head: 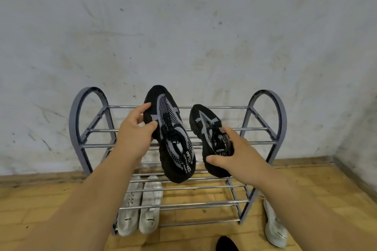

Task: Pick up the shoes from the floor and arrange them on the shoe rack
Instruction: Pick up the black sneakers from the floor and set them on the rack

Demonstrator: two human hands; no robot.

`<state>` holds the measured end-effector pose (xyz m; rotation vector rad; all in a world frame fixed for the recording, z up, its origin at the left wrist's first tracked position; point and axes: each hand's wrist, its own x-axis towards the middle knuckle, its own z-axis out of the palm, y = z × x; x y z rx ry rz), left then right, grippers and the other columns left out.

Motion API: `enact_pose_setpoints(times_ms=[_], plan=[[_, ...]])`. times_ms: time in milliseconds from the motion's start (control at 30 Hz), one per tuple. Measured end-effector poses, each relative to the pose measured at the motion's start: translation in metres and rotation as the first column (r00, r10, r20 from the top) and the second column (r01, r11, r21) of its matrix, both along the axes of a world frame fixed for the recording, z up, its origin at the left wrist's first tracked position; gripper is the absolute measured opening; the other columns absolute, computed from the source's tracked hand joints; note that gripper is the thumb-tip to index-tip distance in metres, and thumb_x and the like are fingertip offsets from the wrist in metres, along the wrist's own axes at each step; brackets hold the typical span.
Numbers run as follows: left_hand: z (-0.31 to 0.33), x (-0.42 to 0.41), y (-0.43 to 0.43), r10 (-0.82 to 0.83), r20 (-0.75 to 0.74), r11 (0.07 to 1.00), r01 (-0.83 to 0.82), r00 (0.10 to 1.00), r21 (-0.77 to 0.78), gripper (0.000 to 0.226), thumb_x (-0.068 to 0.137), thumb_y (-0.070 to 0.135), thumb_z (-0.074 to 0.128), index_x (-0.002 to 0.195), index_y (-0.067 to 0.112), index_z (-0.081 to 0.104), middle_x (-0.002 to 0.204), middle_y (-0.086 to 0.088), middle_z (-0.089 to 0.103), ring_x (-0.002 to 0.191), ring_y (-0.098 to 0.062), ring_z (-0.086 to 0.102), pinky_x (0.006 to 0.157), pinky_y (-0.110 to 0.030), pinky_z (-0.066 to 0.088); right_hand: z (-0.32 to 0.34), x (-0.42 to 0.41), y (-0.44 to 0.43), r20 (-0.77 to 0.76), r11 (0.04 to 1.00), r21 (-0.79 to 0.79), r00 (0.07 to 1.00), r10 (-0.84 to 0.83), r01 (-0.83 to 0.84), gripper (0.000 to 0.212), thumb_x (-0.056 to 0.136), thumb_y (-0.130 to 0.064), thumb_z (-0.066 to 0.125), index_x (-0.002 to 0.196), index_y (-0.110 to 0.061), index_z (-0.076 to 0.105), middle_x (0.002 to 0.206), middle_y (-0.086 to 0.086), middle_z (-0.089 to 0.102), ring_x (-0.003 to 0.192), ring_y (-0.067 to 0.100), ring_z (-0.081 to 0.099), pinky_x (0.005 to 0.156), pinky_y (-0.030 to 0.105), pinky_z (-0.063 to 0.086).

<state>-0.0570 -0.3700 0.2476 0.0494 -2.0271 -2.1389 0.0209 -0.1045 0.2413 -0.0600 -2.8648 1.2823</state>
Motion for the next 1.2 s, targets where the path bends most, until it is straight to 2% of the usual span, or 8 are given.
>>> enact_pose_setpoints(times_ms=[100,200,333,467,633,833,1067,1200], plan=[[-0.004,-0.006,0.016,0.158,0.018,0.987,-0.158,0.987,-0.021,0.042,0.096,0.009,0.067,0.127,0.037,0.063,0.117,-0.001,0.068,0.096,-0.024,0.072,0.072,-0.038,0.061,0.002,0.005,-0.001,-0.026,0.996,-0.089,1.000,0.007,-0.009,0.091,0.082,-0.050,0.081,0.155,-0.046,0.028,0.139,-0.022,0.053,0.112,0.000,0.057,0.087,0.015,0.045],[-0.002,-0.005,0.033,0.258,0.010,0.955,-0.253,0.966,-0.152,0.027,0.098,0.022,0.066,0.120,0.037,0.060,0.124,0.001,0.056,0.090,-0.015,0.065,0.076,-0.036,0.059,0.000,0.007,-0.001,-0.043,0.997,-0.077,0.999,0.008,-0.012,0.095,0.084,-0.050,0.080,0.159,-0.044,0.022,0.145,-0.020,0.050,0.119,0.004,0.054,0.094,0.020,0.041],[-0.007,0.002,0.044,0.021,-0.017,0.879,-0.026,1.000,-0.477,0.045,0.097,0.049,0.051,0.140,0.035,0.052,0.136,0.004,0.058,0.114,-0.018,0.062,0.096,-0.041,0.055,-0.006,0.007,0.003,-0.052,0.998,-0.059,0.998,0.018,-0.021,0.096,0.082,-0.055,0.079,0.158,-0.048,0.021,0.149,-0.019,0.048,0.127,0.006,0.052,0.101,0.025,0.042],[-0.005,0.011,0.023,-0.274,0.093,0.806,0.281,0.957,-0.521,0.054,0.093,0.061,0.051,0.144,0.046,0.044,0.134,0.014,0.062,0.124,-0.015,0.059,0.105,-0.043,0.048,-0.007,0.006,0.007,-0.046,0.996,-0.081,0.998,0.034,-0.038,0.094,0.081,-0.055,0.080,0.156,-0.049,0.025,0.142,-0.022,0.052,0.120,0.006,0.056,0.097,0.023,0.043],[-0.009,0.031,0.016,-0.247,0.253,0.410,0.338,0.935,-0.848,0.108,0.065,0.097,0.044,0.158,0.052,0.012,0.171,0.015,0.011,0.157,-0.030,0.009,0.122,-0.062,0.016,-0.006,0.003,0.006,-0.030,0.995,-0.096,0.999,0.037,-0.040,0.095,0.082,-0.051,0.081,0.158,-0.046,0.024,0.147,-0.018,0.048,0.120,0.006,0.051,0.097,0.023,0.039],[-0.013,0.052,0.030,-0.148,0.270,0.272,0.301,0.952,-0.914,0.116,0.066,0.082,0.066,0.158,0.054,0.001,0.171,0.013,-0.015,0.156,-0.036,-0.003,0.122,-0.064,0.013,-0.012,-0.001,0.003,0.007,0.975,-0.220,1.000,0.025,-0.023,0.100,0.078,-0.054,0.083,0.159,-0.046,0.024,0.153,-0.015,0.048,0.130,0.011,0.053,0.106,0.029,0.044],[-0.010,0.059,0.037,-0.077,0.295,0.283,0.305,0.952,-0.909,0.123,0.059,0.072,0.077,0.153,0.062,-0.002,0.166,0.008,-0.015,0.150,-0.044,0.003,0.118,-0.061,0.018,-0.017,-0.002,0.010,0.026,0.942,-0.334,0.999,0.032,-0.021,0.103,0.065,-0.060,0.087,0.152,-0.053,0.034,0.145,-0.017,0.055,0.127,0.012,0.059,0.109,0.042,0.049],[-0.016,0.068,0.044,-0.116,0.328,0.527,0.338,0.938,-0.780,0.117,0.070,0.040,0.084,0.154,0.062,0.004,0.157,0.007,-0.013,0.139,-0.037,0.036,0.115,-0.046,0.041,-0.016,0.001,0.012,0.021,0.910,-0.412,0.999,0.050,-0.037,0.091,0.076,-0.040,0.090,0.151,-0.051,0.040,0.139,-0.015,0.061,0.122,0.010,0.063,0.108,0.040,0.051]])
